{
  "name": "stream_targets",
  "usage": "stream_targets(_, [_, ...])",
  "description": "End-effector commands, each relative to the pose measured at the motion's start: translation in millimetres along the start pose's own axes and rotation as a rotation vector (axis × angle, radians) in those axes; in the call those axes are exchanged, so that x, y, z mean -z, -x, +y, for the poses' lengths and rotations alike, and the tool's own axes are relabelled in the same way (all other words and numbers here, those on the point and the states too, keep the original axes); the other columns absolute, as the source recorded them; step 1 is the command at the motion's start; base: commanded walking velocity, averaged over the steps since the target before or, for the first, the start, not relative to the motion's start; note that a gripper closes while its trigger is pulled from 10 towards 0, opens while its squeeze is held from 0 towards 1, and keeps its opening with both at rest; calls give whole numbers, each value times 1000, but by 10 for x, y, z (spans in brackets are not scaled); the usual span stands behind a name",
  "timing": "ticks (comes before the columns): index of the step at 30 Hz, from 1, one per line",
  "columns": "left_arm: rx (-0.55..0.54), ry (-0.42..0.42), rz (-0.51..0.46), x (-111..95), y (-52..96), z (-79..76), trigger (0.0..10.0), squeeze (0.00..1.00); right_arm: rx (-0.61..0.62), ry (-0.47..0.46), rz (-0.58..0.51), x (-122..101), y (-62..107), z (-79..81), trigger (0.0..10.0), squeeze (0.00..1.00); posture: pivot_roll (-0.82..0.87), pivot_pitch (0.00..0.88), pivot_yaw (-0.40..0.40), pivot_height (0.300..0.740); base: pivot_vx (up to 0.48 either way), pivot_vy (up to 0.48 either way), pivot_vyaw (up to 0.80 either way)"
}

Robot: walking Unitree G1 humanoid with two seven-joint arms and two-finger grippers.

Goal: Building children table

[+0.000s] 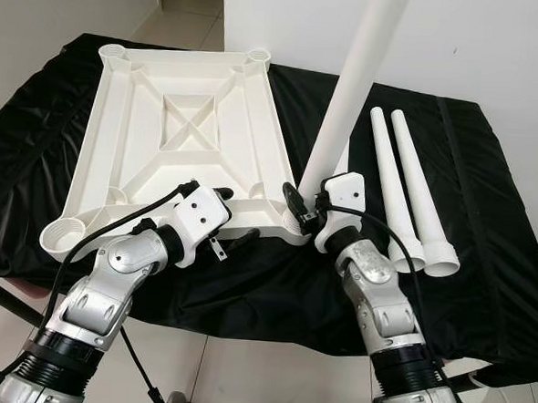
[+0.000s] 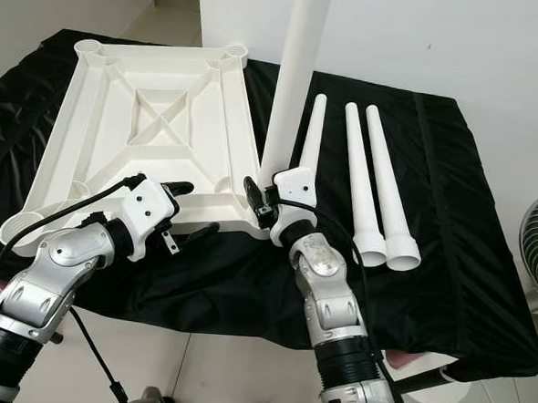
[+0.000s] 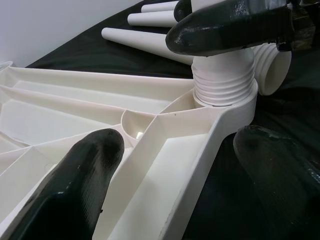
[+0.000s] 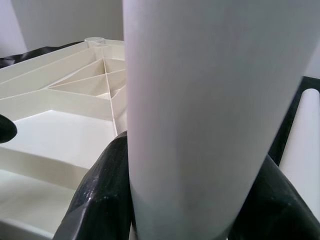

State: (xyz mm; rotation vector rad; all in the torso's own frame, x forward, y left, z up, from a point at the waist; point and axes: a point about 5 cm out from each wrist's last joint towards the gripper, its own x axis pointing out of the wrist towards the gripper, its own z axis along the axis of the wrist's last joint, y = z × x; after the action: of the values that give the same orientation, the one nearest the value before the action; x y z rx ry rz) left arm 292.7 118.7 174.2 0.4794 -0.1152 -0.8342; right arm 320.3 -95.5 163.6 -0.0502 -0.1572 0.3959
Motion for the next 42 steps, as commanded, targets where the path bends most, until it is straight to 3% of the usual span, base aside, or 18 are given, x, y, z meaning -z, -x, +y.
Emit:
stream_targets(1, [24, -1, -2, -15, 5, -19, 10000, 0, 103, -47, 216, 463, 153, -86, 10000, 0, 219, 131, -19, 740, 0, 0, 0])
stream_targets(9, [19, -1, -8, -21, -6, -36, 10000, 0, 311, -102, 164, 399, -23, 62, 10000, 0, 231, 116, -35, 740, 0, 0, 0])
stream_targets(19, [11, -4, -12, -35, 1, -38, 10000, 0, 295, -67, 143, 375, -157, 249, 10000, 0, 243, 108, -47, 740, 0, 0, 0])
stream_targets(34, [0, -1, -7, -23, 26, -46, 10000, 0, 252, -69, 49, 469, 41, 227, 10000, 0, 246, 108, -57, 740, 0, 0, 0])
stream_targets(42, [11, -1, -11, -28, 4, -49, 10000, 0, 270, -70, 77, 556, 93, 151, 10000, 0, 233, 109, -46, 740, 0, 0, 0])
